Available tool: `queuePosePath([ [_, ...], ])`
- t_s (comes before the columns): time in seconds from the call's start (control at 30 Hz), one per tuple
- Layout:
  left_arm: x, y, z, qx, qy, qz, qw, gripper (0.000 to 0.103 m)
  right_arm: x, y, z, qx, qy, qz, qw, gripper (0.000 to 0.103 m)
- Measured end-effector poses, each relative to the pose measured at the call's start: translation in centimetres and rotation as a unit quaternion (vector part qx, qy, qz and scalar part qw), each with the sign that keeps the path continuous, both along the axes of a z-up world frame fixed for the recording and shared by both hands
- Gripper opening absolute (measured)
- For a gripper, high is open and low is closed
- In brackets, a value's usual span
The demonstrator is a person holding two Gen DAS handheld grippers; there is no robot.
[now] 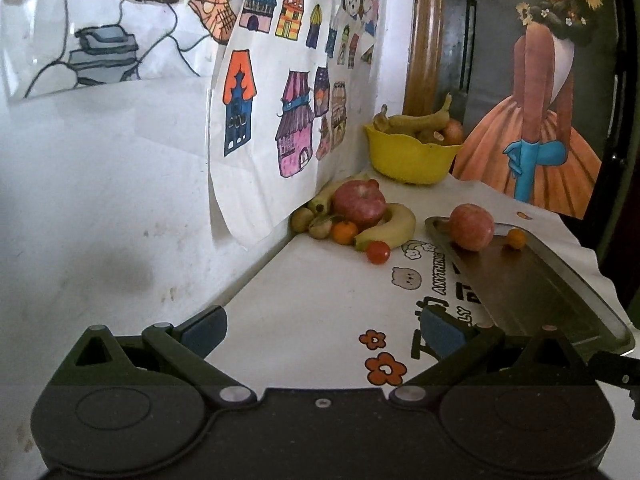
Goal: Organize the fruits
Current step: 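Withdraw both open tools from the tray back toward the fruit pile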
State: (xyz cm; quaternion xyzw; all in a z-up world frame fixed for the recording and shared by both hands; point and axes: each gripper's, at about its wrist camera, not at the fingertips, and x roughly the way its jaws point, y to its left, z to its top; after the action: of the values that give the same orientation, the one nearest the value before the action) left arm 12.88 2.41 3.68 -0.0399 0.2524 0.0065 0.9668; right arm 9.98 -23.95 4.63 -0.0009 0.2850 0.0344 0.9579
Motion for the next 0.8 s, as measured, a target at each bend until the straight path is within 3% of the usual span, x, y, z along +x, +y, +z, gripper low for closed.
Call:
queuePosePath([
  [0.57,6.1,-0.9,0.3,0.032,-0.004,-0.016,0.9994,0.102,6.7,0.7,2.1,-0.033,-0.038,0.081,0.995,0.103],
  [0.8,8.3,-1.8,-0.6,0.043,0.001,-0.041,0.9982,0.102,11.6,1.1,2.8,0.006,-0.016,0.143,0.990,0.103],
])
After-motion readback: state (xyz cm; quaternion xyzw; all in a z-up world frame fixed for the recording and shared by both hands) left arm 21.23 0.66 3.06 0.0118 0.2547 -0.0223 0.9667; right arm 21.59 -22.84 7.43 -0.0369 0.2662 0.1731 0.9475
